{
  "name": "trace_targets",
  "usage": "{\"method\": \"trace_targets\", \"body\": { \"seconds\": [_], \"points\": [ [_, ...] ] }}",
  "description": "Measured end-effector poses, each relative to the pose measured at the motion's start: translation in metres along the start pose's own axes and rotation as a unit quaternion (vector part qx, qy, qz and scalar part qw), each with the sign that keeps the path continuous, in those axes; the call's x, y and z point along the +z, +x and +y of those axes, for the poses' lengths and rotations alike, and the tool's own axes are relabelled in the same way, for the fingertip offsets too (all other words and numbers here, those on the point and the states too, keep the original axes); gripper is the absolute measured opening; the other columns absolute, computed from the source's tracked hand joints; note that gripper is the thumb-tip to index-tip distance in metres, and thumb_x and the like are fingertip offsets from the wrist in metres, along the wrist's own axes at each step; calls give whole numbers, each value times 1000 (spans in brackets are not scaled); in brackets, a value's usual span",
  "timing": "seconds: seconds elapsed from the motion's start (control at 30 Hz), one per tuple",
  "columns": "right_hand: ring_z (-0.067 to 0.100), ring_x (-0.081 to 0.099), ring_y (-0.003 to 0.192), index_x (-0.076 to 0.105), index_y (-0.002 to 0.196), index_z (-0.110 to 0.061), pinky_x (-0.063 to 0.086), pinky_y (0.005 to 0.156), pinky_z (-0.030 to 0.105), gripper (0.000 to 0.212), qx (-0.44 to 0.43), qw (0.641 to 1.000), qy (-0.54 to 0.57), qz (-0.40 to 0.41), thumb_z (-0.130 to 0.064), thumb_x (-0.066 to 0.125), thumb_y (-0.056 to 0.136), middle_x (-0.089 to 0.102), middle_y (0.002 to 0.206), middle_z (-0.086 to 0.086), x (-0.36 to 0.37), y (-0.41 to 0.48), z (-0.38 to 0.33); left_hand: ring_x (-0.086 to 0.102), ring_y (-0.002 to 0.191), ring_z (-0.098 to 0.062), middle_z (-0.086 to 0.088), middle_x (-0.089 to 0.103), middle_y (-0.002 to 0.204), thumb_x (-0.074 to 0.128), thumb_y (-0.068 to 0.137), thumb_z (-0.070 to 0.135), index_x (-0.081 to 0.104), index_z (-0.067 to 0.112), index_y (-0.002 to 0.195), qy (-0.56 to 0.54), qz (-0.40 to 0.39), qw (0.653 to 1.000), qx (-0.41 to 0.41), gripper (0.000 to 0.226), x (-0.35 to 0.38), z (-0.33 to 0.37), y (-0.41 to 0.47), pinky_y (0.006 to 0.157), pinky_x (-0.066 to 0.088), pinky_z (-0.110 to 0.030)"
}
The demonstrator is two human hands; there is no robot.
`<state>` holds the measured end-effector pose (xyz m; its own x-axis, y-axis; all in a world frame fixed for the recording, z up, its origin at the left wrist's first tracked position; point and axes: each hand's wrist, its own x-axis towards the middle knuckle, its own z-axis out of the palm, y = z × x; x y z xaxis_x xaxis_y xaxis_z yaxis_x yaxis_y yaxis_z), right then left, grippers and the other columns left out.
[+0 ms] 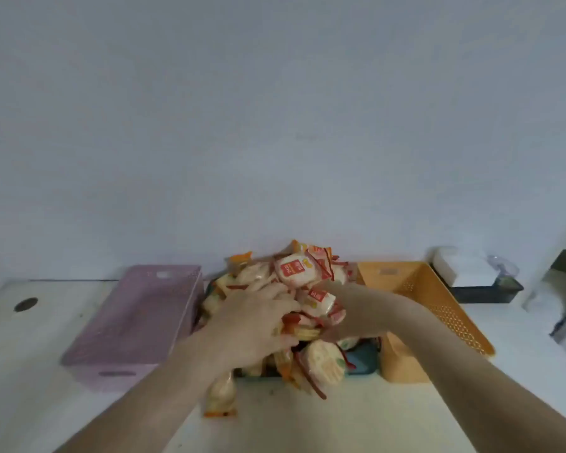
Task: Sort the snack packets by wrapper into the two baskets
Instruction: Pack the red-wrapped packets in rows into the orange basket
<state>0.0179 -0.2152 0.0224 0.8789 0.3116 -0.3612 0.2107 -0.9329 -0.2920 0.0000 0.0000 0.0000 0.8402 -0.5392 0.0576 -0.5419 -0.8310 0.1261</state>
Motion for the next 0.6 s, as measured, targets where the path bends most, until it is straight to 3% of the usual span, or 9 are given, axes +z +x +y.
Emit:
{"method": "trace_targets", "body": {
  "seconds": [0.07, 0.13, 0.23, 0.3, 0.33, 0.37, 0.43, 0.53, 0.6],
  "points": [
    [29, 38, 136, 2, 150, -42, 41, 105, 44, 104, 11, 998, -54, -43, -52, 73, 75, 25, 157, 4, 27, 9, 0, -10, 148, -23, 8, -12, 163, 48, 85, 67, 15, 48, 147, 73, -47, 996, -8, 72, 36, 2, -4, 116, 7, -60],
    [32, 43, 132, -5, 150, -42, 46, 99, 42, 113, 5, 992, -112, -59, -53, 75, 72, 15, 159, 6, 62, 17, 2, -23, 146, -25, 7, -31, 158, 41, 85, 72, 1, 53, 146, 119, -36, 992, -12, 75, 86, -7, -10, 110, 1, -70],
    [38, 53, 119, -12, 150, -38, 53, 89, 41, 113, -12, 984, -179, -4, -50, 73, 76, -4, 160, 13, 105, 30, 6, 11, 147, -32, -2, -1, 165, 50, 85, 67, 22, 50, 144, 157, 25, 987, -22, 68, 125, -22, -11, 94, 39, -68],
    [35, 61, 107, -4, 152, -33, 55, 79, 37, 97, -10, 986, -137, 93, -36, 66, 84, 17, 156, 18, 122, 40, 17, 42, 134, -34, -7, 28, 158, 67, 80, 55, 47, 44, 133, 169, 61, 983, -47, 58, 132, -28, -7, 75, 54, -56],
    [32, 63, 101, 11, 150, -26, 54, 74, 32, 79, -17, 988, -69, 136, -28, 60, 88, 38, 146, 15, 125, 42, 24, 49, 128, -34, -7, 37, 153, 72, 78, 49, 55, 41, 126, 164, 82, 982, -52, 52, 136, -28, -5, 70, 55, -52],
    [29, 64, 95, 32, 141, -20, 50, 68, 26, 56, -24, 984, 15, 173, -23, 54, 90, 57, 126, 10, 125, 43, 30, 50, 126, -32, -6, 40, 151, 74, 78, 45, 57, 40, 122, 152, 98, 982, -63, 47, 139, -28, -3, 71, 55, -50],
    [27, 65, 82, 59, 107, -9, 50, 62, 29, 21, -35, 957, 158, 240, -20, 54, 90, 68, 90, 7, 119, 44, 40, 44, 129, -28, 0, 35, 151, 66, 85, 44, 55, 42, 123, 105, 153, 978, -98, 39, 146, -26, 0, 87, 50, -49],
    [36, 64, 82, 66, 87, 2, 53, 73, 49, 22, -51, 896, 322, 302, -20, 64, 85, 69, 85, 20, 118, 46, 48, 26, 141, -26, 1, 30, 154, 54, 88, 48, 53, 45, 124, 65, 219, 957, -181, 36, 146, -18, 2, 111, 24, -55],
    [28, 57, 101, 67, 95, -5, 50, 89, 47, 29, -42, 898, 273, 342, -32, 63, 85, 65, 100, 13, 131, 50, 52, 13, 147, -28, -4, 26, 159, 48, 87, 45, 58, 38, 126, 123, 238, 946, -185, 41, 144, -6, 0, 112, 12, -60]
  ]
}}
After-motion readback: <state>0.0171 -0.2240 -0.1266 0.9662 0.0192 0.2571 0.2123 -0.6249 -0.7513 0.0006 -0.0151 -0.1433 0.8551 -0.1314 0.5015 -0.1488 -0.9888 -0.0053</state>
